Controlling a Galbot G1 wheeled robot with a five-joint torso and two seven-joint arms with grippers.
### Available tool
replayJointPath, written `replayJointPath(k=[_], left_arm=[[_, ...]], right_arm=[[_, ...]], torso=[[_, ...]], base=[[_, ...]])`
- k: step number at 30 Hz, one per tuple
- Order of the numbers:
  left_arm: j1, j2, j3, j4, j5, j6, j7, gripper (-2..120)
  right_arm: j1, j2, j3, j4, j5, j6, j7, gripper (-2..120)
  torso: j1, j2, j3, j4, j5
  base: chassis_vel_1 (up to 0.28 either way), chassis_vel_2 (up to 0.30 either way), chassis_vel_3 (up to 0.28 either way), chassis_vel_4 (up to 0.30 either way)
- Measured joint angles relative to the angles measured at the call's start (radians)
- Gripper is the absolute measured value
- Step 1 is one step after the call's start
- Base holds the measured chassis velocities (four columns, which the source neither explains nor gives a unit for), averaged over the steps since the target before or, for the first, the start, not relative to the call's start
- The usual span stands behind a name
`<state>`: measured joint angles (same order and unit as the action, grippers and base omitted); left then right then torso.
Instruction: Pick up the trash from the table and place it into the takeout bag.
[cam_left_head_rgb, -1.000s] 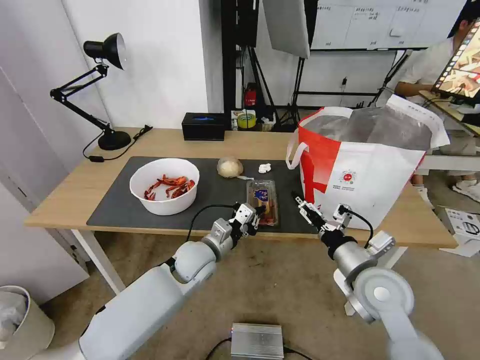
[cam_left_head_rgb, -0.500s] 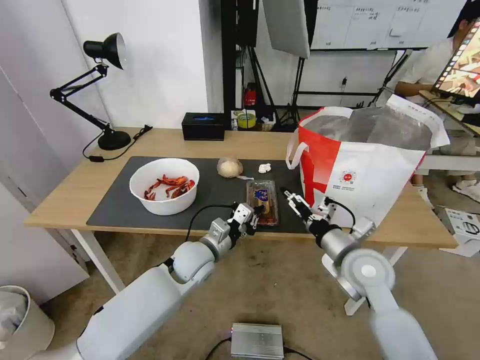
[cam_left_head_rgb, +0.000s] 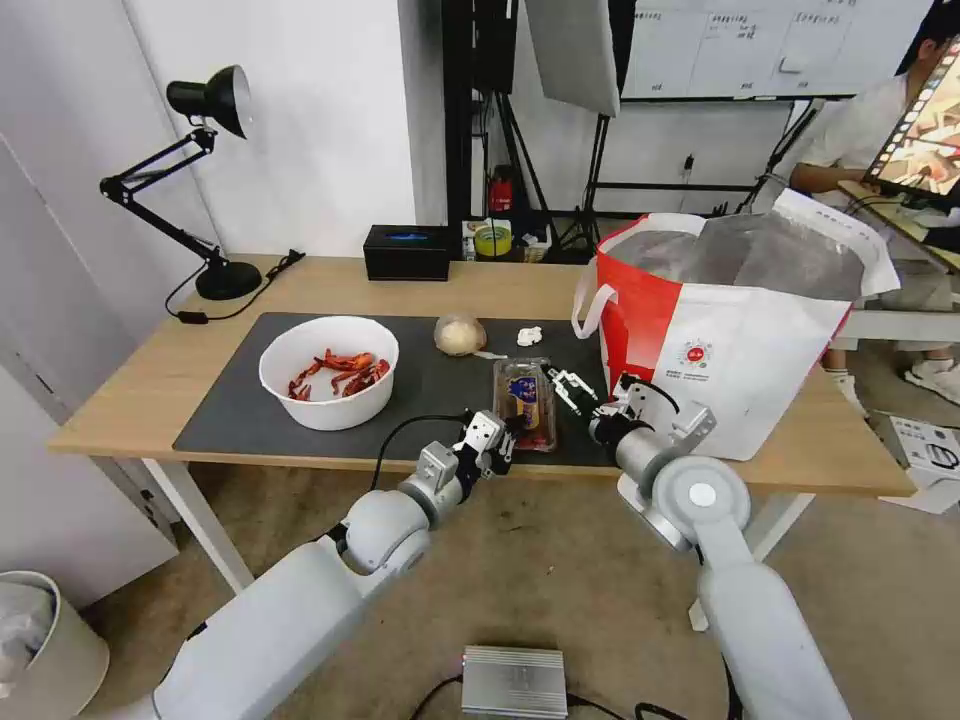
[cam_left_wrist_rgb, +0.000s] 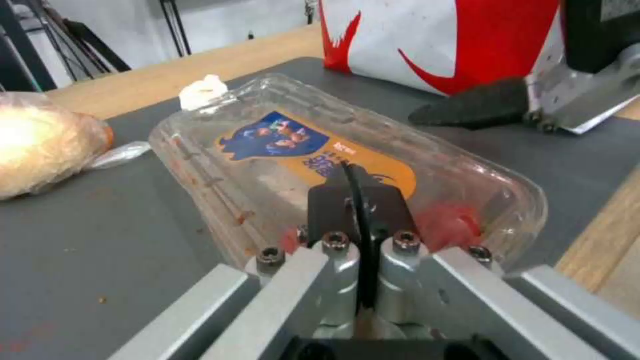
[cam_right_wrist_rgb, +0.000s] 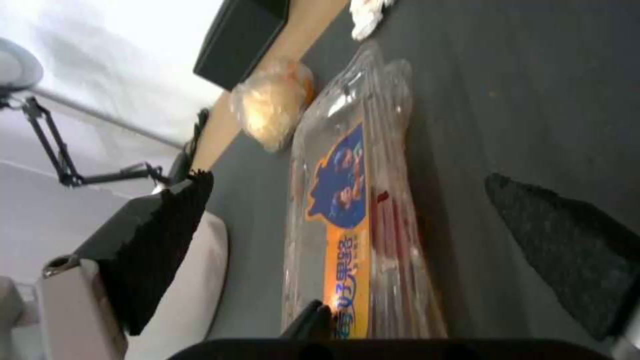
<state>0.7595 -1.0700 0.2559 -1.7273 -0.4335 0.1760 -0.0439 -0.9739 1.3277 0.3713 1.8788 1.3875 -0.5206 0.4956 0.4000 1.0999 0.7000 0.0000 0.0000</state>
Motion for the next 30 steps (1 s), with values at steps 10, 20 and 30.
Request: replayJointPath(k=[10,20,30], left_arm=[[-0.004,0.003,0.002,-0.001,-0.003,-0.002,-0.004,0],[0.006,0.005,0.000,-0.004,-0.004,-0.007,-0.006,0],[0.004,0.001,0.000,0.002,-0.007,-0.010,-0.006,0]], right_arm=[[0.082,0.000,-0.043,-0.052,-0.002,-0.077,0.036,100],[0.124,0.000,-0.061,-0.082,-0.004,-0.117,0.075,100],[0.161,0.009,-0.080,-0.116,-0.003,-0.136,0.091,100]], torso=[[0.000,0.000,0.000,0.0000,-0.0001],[0.000,0.000,0.000,0.0000,0.0000],[0.000,0.000,0.000,0.0000,0.0000]], base=[[0.000,0.000,0.000,0.000],[0.000,0.000,0.000,0.000],[0.000,0.000,0.000,0.000]])
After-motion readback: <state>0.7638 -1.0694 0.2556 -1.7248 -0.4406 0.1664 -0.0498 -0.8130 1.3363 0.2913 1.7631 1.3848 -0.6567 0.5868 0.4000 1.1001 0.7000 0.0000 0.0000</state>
